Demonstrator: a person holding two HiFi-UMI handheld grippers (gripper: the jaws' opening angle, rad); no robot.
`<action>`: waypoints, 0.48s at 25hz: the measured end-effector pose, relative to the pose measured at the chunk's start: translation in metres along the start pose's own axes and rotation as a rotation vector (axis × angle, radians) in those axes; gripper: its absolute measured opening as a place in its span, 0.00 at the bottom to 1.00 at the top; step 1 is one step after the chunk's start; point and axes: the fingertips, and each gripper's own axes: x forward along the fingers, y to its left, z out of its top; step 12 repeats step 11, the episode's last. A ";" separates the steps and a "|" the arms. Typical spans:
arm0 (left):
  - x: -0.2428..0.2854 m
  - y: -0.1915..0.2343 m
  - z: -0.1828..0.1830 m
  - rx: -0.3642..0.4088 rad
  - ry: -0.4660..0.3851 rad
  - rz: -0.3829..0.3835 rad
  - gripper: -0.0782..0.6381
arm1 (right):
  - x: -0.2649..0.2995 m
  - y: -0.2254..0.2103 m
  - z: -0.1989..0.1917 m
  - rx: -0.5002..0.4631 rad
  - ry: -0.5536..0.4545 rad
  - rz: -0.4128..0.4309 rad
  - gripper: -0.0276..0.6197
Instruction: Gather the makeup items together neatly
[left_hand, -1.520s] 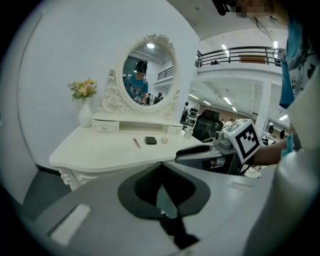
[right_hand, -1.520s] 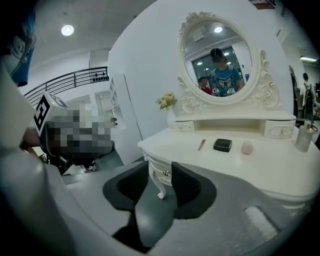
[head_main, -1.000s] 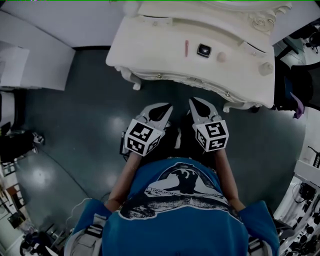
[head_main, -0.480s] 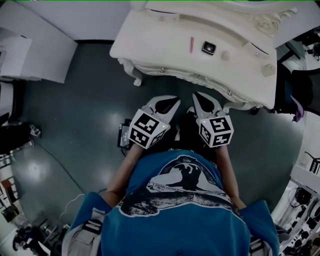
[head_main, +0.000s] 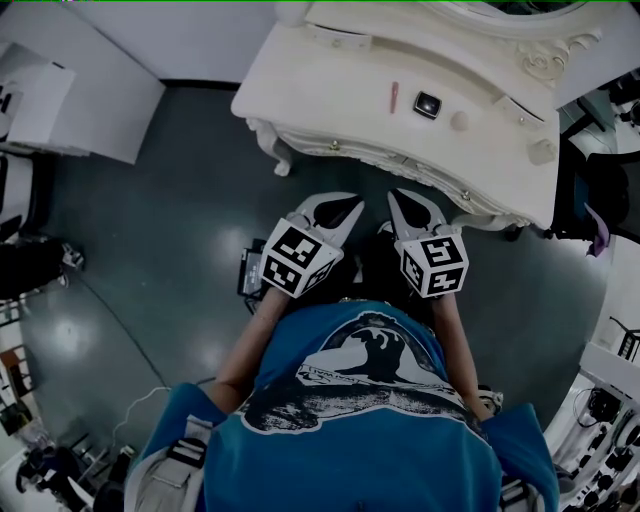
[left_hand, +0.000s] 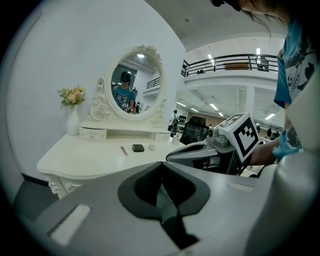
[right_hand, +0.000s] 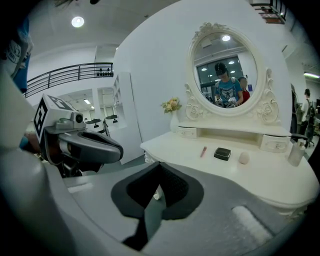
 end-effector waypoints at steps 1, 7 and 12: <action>0.000 0.000 0.000 0.000 0.000 0.001 0.13 | 0.001 0.000 0.000 0.001 0.001 0.000 0.05; -0.001 0.000 0.000 0.000 0.004 -0.002 0.13 | 0.001 0.001 -0.001 -0.001 0.010 0.002 0.05; 0.000 -0.002 -0.002 0.001 0.010 -0.009 0.13 | 0.000 0.002 -0.004 -0.001 0.017 0.000 0.05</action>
